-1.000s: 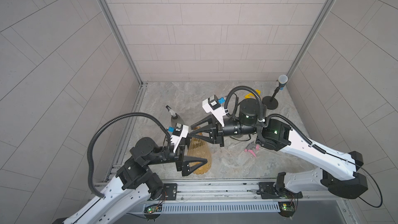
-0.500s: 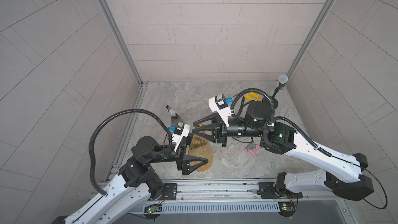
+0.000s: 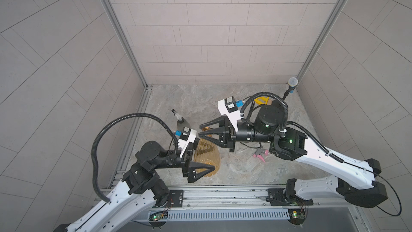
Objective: Attach spray nozzles to spray bottles
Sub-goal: Pick up the spray bottle from the center of the board.
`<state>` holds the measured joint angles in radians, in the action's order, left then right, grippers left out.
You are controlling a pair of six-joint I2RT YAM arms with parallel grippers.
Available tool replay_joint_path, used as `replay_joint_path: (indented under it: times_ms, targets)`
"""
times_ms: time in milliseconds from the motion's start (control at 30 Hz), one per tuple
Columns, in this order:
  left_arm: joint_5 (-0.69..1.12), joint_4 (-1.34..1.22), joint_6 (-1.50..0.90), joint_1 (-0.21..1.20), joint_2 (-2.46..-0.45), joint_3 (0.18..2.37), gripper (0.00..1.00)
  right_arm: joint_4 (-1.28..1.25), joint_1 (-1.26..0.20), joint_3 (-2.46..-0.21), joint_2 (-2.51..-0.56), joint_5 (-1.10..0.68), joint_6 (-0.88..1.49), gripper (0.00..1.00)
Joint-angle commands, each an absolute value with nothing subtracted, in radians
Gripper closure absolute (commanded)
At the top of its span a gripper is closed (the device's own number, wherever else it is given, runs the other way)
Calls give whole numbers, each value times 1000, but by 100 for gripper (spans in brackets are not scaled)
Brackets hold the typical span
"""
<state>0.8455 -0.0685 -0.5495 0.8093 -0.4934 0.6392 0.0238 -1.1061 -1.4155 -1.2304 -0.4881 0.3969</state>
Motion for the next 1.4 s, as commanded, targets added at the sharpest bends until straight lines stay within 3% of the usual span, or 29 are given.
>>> replay_joint_path:
  times_ms: [0, 300, 433, 600, 767, 967, 1133, 1367]
  targets:
    - [902, -44, -538, 809, -483, 644, 2, -87, -1104, -1439, -1213, -451, 373, 100]
    - [914, -51, -537, 809, -486, 646, 14, -80, -1104, -1442, -1216, -457, 372, 100]
    - [916, -53, -535, 809, -489, 649, 24, -75, -1104, -1448, -1217, -456, 371, 100]
    - [917, -54, -533, 810, -489, 652, 54, -69, -1104, -1457, -1220, -454, 370, 100]
    - [910, -41, -515, 810, -482, 656, 100, -62, -1104, -1462, -1220, -450, 373, 99]
    - [869, 50, -449, 810, -468, 680, 100, -2, -1103, -1490, -1199, -410, 335, 51]
    - [816, 132, -400, 810, -457, 709, 100, 84, -1077, -1498, -1116, -302, 294, 26]
    - [621, 357, -277, 811, -465, 779, 100, 456, -990, -1411, -933, -15, 311, 25]
